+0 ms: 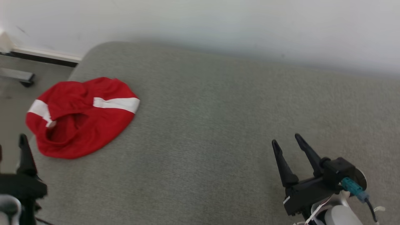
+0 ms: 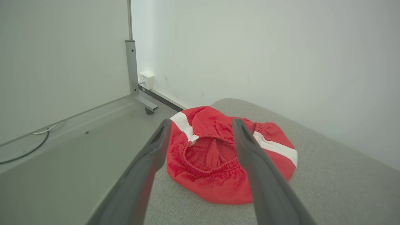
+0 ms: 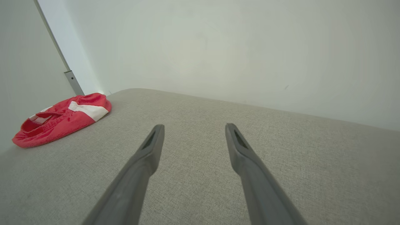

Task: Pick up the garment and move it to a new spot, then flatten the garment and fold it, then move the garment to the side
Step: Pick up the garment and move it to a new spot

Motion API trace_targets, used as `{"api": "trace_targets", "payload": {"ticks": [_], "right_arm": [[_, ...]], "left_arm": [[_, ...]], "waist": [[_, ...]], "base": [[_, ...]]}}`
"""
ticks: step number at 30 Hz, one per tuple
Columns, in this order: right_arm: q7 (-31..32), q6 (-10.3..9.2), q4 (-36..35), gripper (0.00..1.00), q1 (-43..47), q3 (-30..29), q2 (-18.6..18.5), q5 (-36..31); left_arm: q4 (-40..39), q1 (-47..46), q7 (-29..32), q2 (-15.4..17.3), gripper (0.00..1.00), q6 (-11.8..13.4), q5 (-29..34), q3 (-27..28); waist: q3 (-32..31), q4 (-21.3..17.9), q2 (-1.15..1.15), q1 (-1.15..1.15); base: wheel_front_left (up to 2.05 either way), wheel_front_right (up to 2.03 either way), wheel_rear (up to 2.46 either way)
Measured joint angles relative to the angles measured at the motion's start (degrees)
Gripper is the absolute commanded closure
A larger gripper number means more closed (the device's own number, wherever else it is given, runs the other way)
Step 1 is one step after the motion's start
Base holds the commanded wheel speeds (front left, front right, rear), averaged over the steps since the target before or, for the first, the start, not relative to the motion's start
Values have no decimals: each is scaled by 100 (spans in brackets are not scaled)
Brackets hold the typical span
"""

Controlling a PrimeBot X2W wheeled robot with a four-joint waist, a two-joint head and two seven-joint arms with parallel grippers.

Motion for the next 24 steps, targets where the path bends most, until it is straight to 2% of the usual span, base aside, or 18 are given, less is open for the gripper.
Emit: {"api": "trace_targets", "payload": {"ticks": [1, 2, 7, 13, 17, 24], "right_arm": [[18, 0, -60, 0, -64, -5, -1, -14], [29, 0, -178, 0, -164, -10, -2, -26], [33, 0, -341, 0, -371, 62, 48, -63], [-82, 0, -414, 0, -660, 159, 182, -127], [-190, 0, -416, 0, -790, 143, 235, -127], [-314, 0, -367, 0, -837, 64, 324, -163]], "left_arm": [[77, -170, 166, 67, 0, -42, -211, 58], [190, -480, 542, 277, 0, -47, -550, 120], [280, -900, 1781, 755, 0, -75, -1656, 330], [244, -1199, 2916, 1343, 0, 23, -2568, 927], [380, -1353, 3522, 1623, 0, 178, -2934, 1138], [375, -1349, 4158, 1827, 0, 474, -3134, 1205]], "waist": [[92, -68, 0, 0], [281, -213, 0, 1], [722, -640, 1, 1], [1247, -1177, 1, 1], [1579, -1522, 0, 1], [2072, -2050, 0, 1]], "base": [[0, 0, 0], [0, 0, 0], [0, 0, 0], [0, 0, 0], [0, 0, 0], [0, 0, 0]]}}
